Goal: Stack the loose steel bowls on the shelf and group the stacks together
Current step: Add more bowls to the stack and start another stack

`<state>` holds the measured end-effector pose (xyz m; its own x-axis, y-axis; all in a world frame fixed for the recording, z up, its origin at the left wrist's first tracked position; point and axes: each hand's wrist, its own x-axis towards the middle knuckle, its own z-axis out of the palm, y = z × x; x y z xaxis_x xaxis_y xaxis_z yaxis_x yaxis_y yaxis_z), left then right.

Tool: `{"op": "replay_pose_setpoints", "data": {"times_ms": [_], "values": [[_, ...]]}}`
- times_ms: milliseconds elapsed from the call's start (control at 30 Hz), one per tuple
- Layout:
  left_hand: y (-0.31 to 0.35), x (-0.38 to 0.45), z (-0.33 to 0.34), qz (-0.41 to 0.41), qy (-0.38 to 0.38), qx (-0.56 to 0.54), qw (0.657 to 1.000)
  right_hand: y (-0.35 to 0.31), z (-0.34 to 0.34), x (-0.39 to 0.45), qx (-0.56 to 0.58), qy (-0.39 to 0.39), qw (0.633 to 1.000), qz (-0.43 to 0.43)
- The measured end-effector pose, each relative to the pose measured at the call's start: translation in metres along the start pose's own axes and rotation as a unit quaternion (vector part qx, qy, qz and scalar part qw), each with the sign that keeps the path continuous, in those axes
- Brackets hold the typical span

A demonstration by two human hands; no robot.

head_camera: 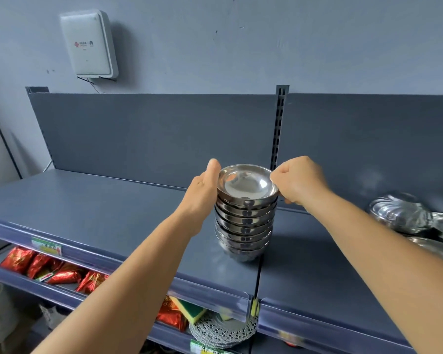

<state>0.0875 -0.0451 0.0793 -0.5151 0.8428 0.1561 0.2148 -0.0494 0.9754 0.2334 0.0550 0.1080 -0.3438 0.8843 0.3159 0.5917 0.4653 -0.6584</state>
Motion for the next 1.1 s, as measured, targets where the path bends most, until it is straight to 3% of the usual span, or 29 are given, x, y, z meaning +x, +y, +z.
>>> {"op": "replay_pose_setpoints", "data": {"times_ms": [133,400,500,600,700,900,1100], "values": [[-0.001,-0.004,0.008,0.061,-0.008,0.043,0.997,0.002,0.005,-0.003,0.004,0.012,1.0,-0.007],[0.003,0.002,0.007,0.082,0.036,0.167,0.982,0.005,0.005,-0.019,0.068,-0.029,0.997,0.012],[0.011,-0.002,0.003,0.138,0.045,0.291,0.946,0.005,0.0,-0.026,0.061,-0.056,0.997,-0.009],[0.022,-0.012,0.004,0.195,0.028,0.432,0.88,0.009,-0.01,-0.033,0.007,-0.066,0.996,-0.052],[0.037,-0.028,0.018,0.261,-0.01,0.492,0.83,0.017,-0.022,-0.044,-0.046,-0.059,0.994,-0.078],[0.04,-0.055,0.079,0.321,-0.106,0.506,0.793,0.056,-0.059,-0.076,-0.17,-0.041,0.982,-0.073],[0.023,-0.074,0.153,0.315,-0.172,0.498,0.789,0.114,-0.1,-0.108,-0.22,-0.05,0.973,-0.047]]}}
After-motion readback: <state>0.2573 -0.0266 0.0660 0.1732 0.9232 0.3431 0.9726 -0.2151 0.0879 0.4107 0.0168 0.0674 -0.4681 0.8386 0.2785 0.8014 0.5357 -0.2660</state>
